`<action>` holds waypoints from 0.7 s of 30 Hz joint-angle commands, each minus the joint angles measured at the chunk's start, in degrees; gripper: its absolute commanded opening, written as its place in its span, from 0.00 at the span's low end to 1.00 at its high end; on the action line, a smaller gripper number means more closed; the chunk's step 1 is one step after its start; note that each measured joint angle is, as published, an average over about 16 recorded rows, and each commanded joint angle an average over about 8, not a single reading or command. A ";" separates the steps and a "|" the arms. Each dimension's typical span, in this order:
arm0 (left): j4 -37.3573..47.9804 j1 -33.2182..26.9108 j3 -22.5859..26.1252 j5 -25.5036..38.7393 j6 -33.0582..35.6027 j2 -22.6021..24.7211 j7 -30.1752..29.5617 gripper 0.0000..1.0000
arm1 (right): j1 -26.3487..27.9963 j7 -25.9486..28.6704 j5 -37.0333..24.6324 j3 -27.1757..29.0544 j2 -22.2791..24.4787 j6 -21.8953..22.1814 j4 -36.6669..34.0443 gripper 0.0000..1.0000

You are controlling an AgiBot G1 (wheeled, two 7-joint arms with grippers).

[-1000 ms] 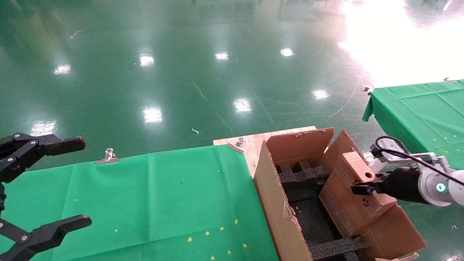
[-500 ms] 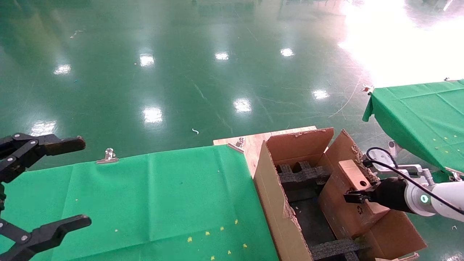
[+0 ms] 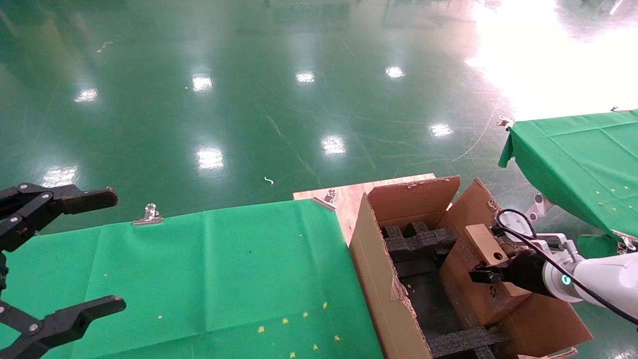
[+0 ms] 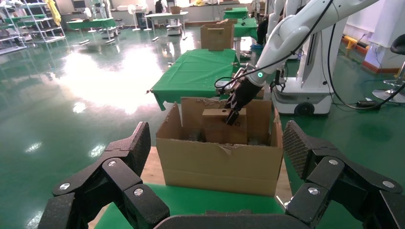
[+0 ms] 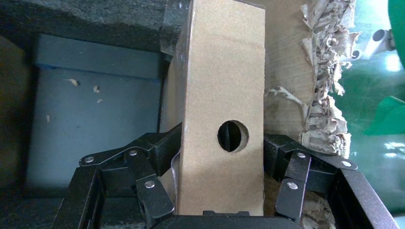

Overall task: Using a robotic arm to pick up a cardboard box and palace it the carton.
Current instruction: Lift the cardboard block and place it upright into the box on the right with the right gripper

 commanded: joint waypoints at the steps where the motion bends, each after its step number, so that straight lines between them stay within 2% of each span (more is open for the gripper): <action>1: 0.00 0.00 0.00 0.00 0.00 0.00 0.00 1.00 | -0.62 2.34 -2.43 0.16 -0.48 -0.36 0.03 0.00; 8: 0.00 0.00 0.00 0.00 0.00 0.00 0.00 1.00 | -3.23 7.58 -7.57 0.37 -1.90 -0.46 0.59 0.00; 21: 0.00 0.00 0.01 -0.01 0.00 0.00 0.00 1.00 | -6.26 11.71 -10.46 0.28 -2.87 0.06 0.52 0.00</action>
